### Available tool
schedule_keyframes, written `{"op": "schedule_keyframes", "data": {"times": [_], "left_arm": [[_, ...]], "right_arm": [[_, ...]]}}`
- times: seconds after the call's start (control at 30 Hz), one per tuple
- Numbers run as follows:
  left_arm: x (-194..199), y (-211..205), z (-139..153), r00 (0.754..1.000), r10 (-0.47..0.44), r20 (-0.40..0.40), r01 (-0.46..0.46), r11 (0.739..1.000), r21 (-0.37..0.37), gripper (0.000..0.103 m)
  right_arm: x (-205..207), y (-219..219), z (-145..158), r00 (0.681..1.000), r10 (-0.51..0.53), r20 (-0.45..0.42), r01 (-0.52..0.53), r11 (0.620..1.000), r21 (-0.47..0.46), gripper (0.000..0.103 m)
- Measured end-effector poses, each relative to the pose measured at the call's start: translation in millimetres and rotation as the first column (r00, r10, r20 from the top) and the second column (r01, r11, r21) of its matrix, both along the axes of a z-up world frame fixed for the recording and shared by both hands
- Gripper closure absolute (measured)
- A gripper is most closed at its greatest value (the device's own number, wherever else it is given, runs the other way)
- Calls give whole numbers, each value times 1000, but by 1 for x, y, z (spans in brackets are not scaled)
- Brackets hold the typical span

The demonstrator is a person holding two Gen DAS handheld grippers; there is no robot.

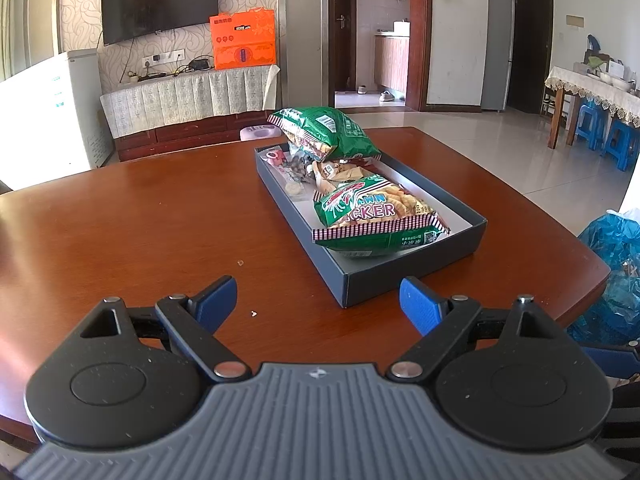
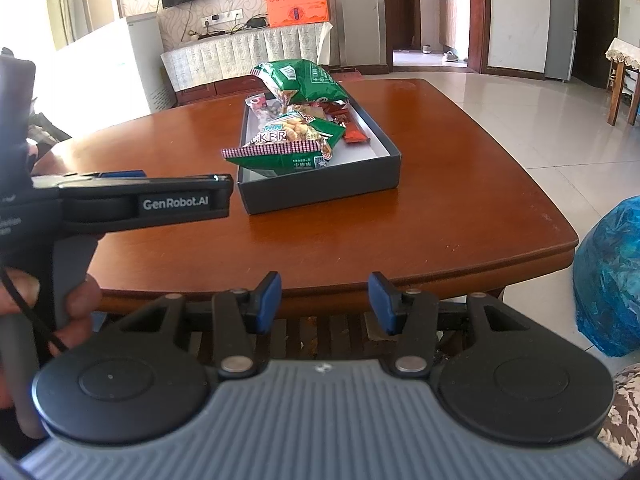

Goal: Organize snacks

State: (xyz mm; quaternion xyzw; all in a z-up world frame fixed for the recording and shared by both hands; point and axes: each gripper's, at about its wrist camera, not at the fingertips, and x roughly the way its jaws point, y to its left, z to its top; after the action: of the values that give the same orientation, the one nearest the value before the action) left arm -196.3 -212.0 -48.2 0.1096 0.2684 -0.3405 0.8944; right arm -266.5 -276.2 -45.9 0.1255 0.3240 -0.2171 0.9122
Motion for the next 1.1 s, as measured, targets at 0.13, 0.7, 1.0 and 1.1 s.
{"op": "schedule_keyframes", "data": {"times": [0.13, 0.7, 1.0, 1.1], "left_arm": [[0, 0, 0, 1000, -1, 0, 1, 1000, 0, 12], [1, 1, -1, 1000, -1, 7, 1, 1000, 4, 12], [0, 0, -1, 1000, -1, 8, 1, 1000, 4, 11], [0, 0, -1, 1000, 0, 8, 0, 1000, 5, 11]], "right_arm": [[0, 0, 0, 1000, 1, 0, -1, 1000, 2, 52], [-1, -2, -2, 1000, 6, -2, -6, 1000, 8, 52], [-1, -2, -2, 1000, 8, -3, -8, 1000, 10, 52], [-1, -3, -2, 1000, 8, -3, -8, 1000, 10, 52]]}}
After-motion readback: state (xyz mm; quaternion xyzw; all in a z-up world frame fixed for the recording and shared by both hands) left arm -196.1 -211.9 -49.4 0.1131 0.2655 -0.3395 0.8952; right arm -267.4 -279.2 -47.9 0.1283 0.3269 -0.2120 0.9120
